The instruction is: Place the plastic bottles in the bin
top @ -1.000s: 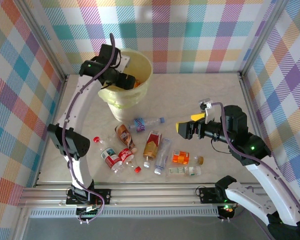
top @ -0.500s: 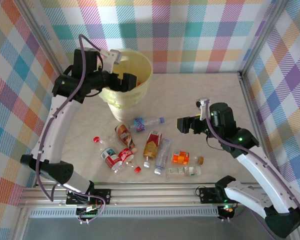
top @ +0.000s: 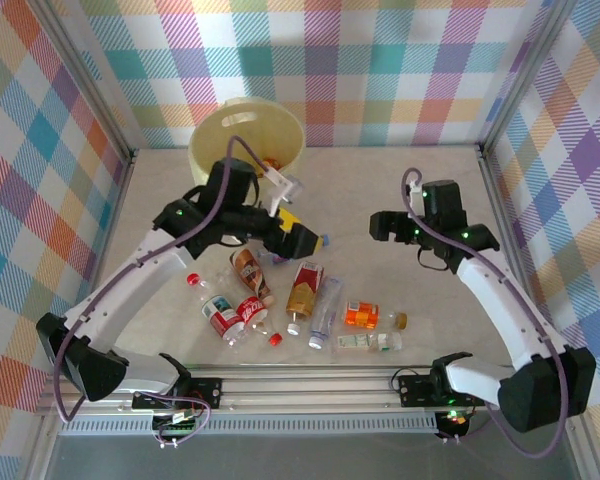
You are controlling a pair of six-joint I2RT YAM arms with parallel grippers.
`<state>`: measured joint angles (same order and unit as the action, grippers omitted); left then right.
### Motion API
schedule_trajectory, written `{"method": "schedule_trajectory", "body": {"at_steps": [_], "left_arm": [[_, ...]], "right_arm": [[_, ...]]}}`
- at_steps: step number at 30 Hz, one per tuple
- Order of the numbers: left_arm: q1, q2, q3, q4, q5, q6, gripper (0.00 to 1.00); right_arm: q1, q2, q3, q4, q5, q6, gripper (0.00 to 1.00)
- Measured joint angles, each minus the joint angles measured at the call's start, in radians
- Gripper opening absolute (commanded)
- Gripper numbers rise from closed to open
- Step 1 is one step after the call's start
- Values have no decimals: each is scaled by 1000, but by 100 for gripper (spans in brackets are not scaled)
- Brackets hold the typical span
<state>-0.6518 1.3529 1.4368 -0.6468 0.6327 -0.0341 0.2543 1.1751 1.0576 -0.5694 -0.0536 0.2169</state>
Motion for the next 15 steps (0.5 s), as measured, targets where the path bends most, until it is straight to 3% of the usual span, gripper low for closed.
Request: {"method": "schedule_trajectory", "body": {"at_steps": [7,15], "left_arm": [[-121,-3,-99,163,10,-23,100],[-214,-105,-316,392,-169,-60,100]], "right_arm": [[-117,103,58,-2,5,-83,100],[-249,228,144,-42,64,-173,100]]}}
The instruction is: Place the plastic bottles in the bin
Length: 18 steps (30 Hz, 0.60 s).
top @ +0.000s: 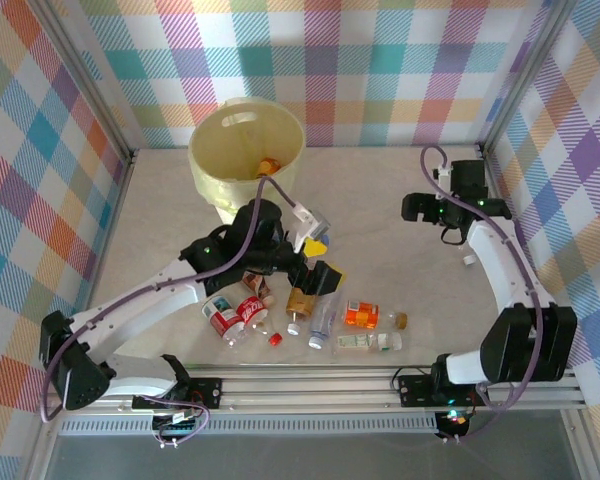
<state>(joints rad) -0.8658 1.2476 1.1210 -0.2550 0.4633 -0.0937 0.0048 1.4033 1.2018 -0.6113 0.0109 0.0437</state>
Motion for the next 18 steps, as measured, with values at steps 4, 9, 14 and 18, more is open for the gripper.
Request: {"method": "schedule_trajectory", "body": {"at_steps": [4,9,14,18], "left_arm": [[-9,-105,-121,124,-121,-9,100],[-9,-154,-169,212,-246,-14,100],[-9,-174,-201,247,-328,-14,100],[-9,-174,-201,252,-359,-11,100]], "right_arm": [[-26,87,41,-20,39,-19,100],[-29,229,110,-55,128,-35,100],[-44,365,180,-77,235,-37,100],[-52,428,200,-89,318,-38,100]]}}
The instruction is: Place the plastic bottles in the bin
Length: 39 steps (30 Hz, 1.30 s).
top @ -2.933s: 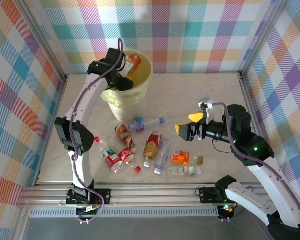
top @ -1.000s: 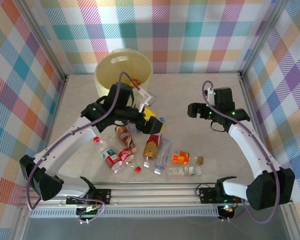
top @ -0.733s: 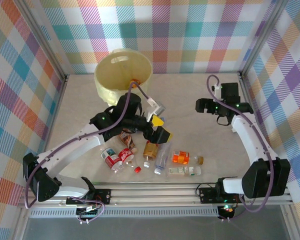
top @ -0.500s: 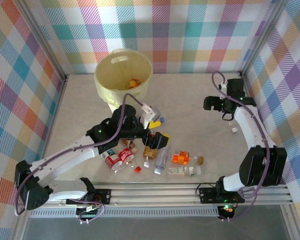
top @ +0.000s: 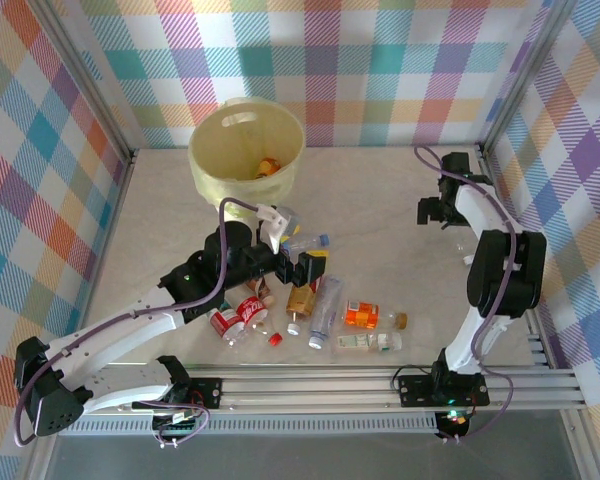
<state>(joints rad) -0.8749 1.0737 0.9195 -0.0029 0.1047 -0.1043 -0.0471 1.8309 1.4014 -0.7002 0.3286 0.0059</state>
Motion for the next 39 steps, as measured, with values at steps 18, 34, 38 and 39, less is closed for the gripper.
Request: {"method": "schedule_trajectory", "body": {"at_steps": [18,34,38,39], "left_arm": [[0,5,1,-30,-2,16,100],[0,12,13,-49,-2,19,100],[0,12,14,-50,-2,19,100],[0,12,14,-50,-2,19,100]], "right_arm": [[-40,175,130,-35,105,11,89],[-63,222,169,-34,79,48,65],[-63,223,173,-34,67,59,56],[-63,223,174,-34,65,61,56]]}}
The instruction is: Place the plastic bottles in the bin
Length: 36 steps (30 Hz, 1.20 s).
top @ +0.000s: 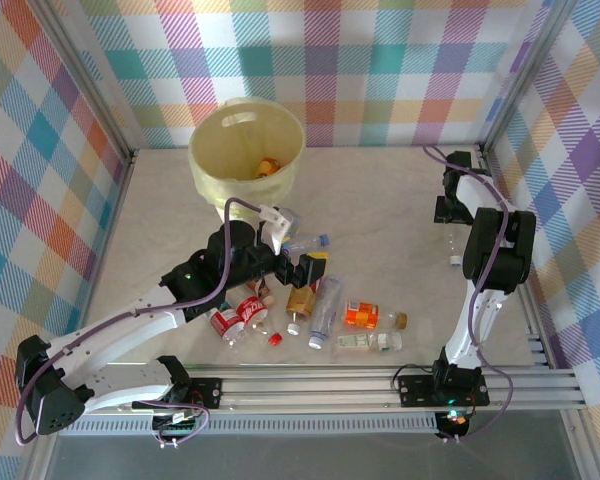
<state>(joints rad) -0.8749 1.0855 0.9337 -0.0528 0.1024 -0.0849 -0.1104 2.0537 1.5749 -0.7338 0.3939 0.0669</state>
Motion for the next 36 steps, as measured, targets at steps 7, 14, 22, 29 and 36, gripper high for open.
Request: {"method": "schedule_trajectory", "body": {"at_steps": [7,14,22,29,36], "left_arm": [[0,10,0,0,0,0,100],[0,13,0,0,1,0,100],[0,21,0,-1,5,0,100],[0,21,0,-1,10,0,100],[0,37,23,-21,12,-1,100]], "right_arm": [[-2,0,2,0,-32,12,64],[-2,3,2,0,-71,23,70],[-3,41,3,-1,-81,23,68],[-6,44,3,0,-82,31,59],[-7,-2,-11,14,-119,49,55]]}}
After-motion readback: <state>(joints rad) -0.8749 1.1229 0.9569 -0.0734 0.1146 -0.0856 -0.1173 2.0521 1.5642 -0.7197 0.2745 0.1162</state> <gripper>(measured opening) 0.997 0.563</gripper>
